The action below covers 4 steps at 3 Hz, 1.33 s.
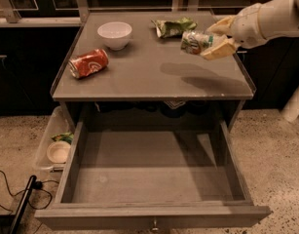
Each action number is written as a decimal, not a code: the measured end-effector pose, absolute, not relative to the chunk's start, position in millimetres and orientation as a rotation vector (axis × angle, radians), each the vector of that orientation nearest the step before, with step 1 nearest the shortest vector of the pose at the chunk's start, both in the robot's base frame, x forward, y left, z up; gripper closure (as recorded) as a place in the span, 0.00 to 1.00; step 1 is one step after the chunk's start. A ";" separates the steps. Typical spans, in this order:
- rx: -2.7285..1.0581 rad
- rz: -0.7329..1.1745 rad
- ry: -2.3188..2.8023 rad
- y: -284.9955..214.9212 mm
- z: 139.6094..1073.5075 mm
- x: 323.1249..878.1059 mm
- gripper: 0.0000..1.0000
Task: Pick 7up can from top drawer and place on counter
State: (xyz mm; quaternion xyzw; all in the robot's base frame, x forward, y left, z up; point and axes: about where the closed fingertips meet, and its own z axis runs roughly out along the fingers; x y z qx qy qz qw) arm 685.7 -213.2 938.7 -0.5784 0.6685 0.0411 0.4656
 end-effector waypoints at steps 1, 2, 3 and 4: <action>-1.445 0.168 1.655 -197.0 923.6 705.7 1.00; -1.472 0.230 1.708 -186.7 897.7 709.0 1.00; -1.488 0.281 1.755 -179.9 874.8 707.7 1.00; -1.489 0.283 1.758 -179.5 873.7 707.6 0.83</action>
Offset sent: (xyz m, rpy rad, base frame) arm 0.0236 0.0339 -0.0728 -0.0009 0.2282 0.0569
